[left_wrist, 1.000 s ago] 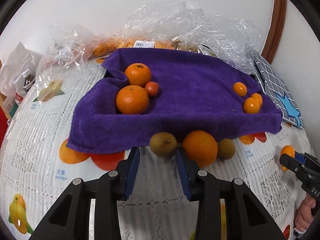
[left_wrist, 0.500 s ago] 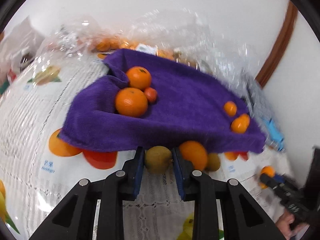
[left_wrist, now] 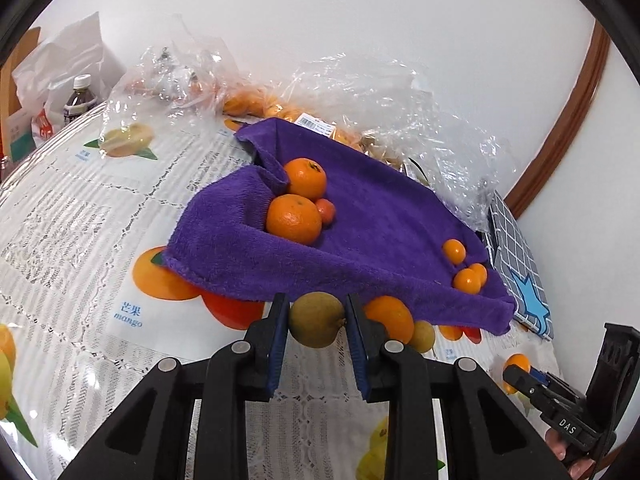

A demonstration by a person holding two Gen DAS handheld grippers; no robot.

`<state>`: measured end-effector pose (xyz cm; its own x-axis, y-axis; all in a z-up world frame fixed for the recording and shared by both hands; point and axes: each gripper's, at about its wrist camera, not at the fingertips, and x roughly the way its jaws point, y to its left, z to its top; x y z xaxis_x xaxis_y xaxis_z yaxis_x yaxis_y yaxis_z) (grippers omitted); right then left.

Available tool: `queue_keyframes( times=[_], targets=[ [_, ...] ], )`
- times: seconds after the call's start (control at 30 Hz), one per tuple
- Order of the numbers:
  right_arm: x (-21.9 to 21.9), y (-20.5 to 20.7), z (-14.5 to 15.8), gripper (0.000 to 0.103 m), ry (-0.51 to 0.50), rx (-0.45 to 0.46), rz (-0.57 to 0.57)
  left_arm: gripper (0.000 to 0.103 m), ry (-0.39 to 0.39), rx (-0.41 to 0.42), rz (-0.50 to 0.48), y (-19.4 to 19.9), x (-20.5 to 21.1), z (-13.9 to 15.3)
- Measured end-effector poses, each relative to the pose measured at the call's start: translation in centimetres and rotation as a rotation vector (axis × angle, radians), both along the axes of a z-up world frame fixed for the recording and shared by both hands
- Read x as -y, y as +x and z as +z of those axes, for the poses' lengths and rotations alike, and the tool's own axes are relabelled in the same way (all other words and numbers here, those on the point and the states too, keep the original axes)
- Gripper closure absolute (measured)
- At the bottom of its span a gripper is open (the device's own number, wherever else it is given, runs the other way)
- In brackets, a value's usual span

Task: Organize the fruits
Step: 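Carry the orange and the brown pear over the purple towel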

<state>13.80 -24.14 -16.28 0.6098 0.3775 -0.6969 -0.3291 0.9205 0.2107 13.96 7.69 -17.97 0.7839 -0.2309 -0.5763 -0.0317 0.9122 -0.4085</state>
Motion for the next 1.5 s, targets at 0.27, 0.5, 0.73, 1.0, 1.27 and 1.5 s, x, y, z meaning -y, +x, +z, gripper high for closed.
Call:
queue_keyframes(
  times=[0.27,0.5,0.73,1.0,1.27,1.5],
  targets=[
    [0.4,0.0,0.2,0.069,0.025,0.003,-0.014,0.076,-0.012,0.006,0.019,-0.3,-0.5,0.1],
    [0.7,0.1,0.3,0.069,0.040,-0.003,-0.021,0.076,0.004,0.027,0.034,-0.7,-0.5,0.4],
    [0.0,0.4,2.5,0.069,-0.015,0.057,-0.018,0.076,-0.054,0.015,0.003,-0.4,-0.9,0.2],
    [0.1,5.1,5.8,0.069,-0.035,0.119,-0.039,0.076,-0.035,0.050,0.050,1.3,-2.1,3.4],
    [0.0,13.3,5.8,0.069,-0.082,0.107,-0.107,0.076,0.022,0.107,0.100,5.7,-1.8,6.8],
    [-0.6,18.4,3.4,0.069,-0.086,0.034,-0.142,0.076,0.010,0.109,0.101,7.9,-1.8,5.0]
  ],
)
